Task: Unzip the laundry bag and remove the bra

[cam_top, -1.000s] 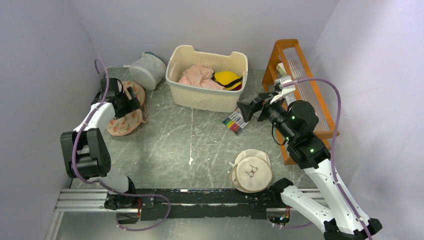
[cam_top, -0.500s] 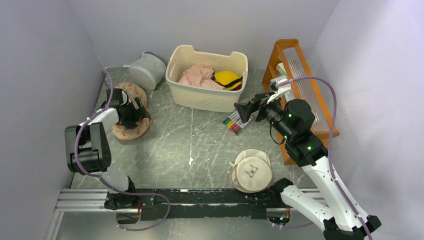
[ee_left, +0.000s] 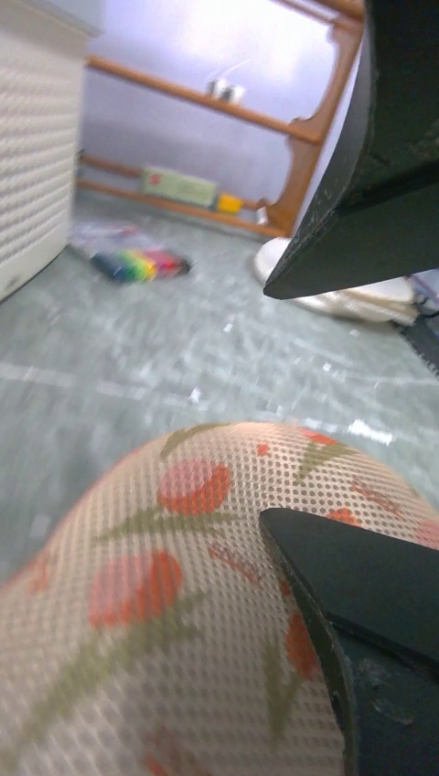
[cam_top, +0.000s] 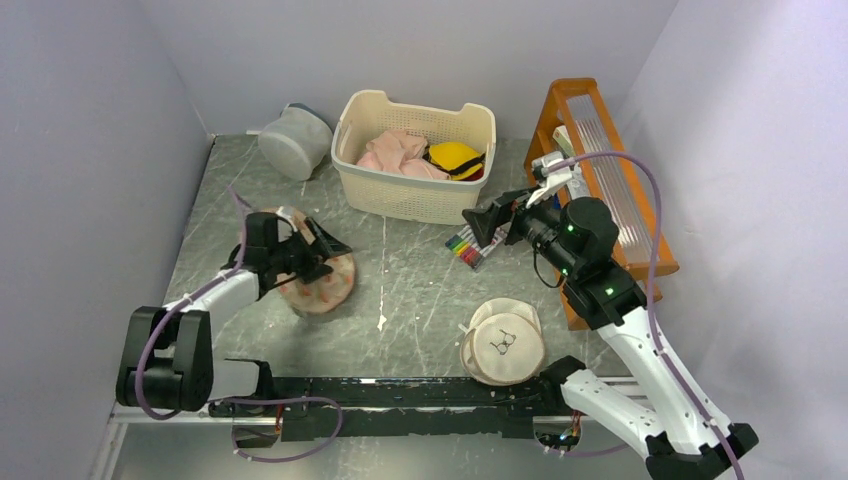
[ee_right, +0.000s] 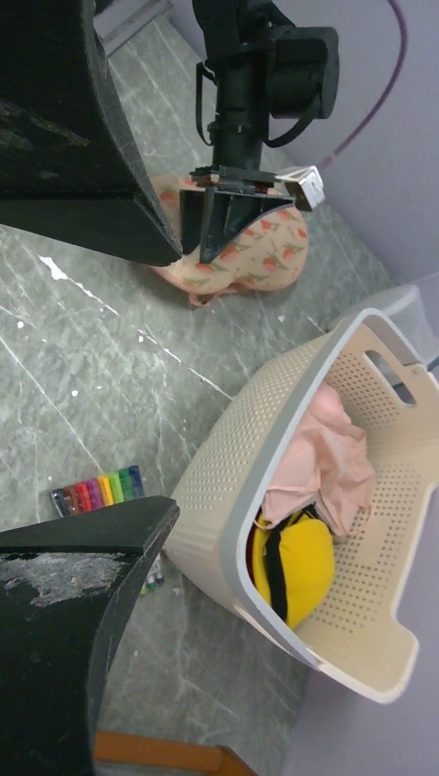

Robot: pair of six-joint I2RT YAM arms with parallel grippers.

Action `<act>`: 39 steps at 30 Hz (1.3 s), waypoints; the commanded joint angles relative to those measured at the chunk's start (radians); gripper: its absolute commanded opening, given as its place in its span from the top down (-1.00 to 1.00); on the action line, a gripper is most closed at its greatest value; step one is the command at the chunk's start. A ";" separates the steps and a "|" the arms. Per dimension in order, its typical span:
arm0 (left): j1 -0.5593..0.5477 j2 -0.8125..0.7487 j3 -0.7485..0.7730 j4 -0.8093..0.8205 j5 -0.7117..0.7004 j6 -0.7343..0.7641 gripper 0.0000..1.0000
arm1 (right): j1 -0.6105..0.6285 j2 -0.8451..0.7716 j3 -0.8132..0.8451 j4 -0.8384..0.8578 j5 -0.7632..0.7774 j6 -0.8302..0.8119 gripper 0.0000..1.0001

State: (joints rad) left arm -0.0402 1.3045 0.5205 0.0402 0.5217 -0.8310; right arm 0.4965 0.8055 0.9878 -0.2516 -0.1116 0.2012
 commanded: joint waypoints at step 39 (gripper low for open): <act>-0.229 -0.691 0.293 -0.564 -0.328 0.450 -0.92 | 0.521 0.683 -0.374 0.845 0.206 0.750 -0.91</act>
State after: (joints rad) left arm -0.2634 0.6014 0.7757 -0.4480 0.2409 -0.4648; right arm 1.0080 1.4048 0.5941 0.4294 -0.0662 0.8284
